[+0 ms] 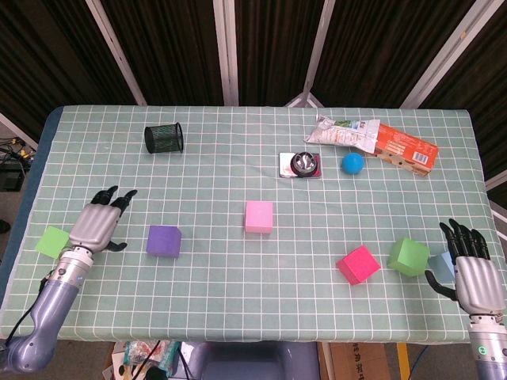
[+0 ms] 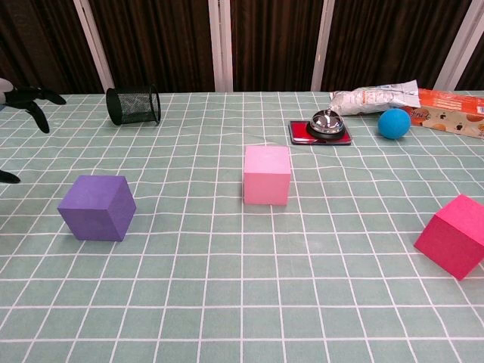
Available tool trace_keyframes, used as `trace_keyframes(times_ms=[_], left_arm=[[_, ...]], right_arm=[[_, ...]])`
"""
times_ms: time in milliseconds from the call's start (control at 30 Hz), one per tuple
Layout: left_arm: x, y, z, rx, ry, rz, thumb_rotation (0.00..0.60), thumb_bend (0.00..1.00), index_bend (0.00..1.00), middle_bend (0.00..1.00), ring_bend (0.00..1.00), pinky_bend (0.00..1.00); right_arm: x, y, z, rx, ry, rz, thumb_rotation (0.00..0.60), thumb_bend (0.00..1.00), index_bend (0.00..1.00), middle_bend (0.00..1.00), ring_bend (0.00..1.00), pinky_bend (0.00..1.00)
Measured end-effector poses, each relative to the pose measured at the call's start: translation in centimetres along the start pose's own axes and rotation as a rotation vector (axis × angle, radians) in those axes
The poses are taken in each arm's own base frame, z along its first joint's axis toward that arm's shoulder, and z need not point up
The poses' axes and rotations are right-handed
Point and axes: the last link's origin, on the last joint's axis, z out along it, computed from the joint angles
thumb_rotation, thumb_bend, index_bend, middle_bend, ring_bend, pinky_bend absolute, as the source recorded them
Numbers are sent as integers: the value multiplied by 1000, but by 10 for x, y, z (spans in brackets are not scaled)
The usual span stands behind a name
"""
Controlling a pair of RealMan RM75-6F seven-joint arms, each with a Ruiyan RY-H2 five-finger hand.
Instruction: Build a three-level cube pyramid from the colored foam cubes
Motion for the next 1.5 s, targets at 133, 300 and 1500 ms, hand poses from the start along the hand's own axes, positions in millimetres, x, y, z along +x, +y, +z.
trace_keyframes(times_ms=[133, 300, 1500], left_arm=[[-8, 13, 3, -28, -12, 9, 600, 62, 0, 264, 14, 108], [-16, 27, 5, -52, -10, 14, 600, 63, 0, 281, 15, 108], [-35, 50, 7, -99, -14, 10, 600, 63, 0, 279, 14, 108]], right_arm=[[0, 0, 0, -3, -4, 7, 600, 317, 0, 0, 0, 0], [0, -1, 1, -1, -6, 14, 600, 317, 0, 0, 0, 0], [0, -3, 1, -6, -11, 20, 600, 317, 0, 0, 0, 0]])
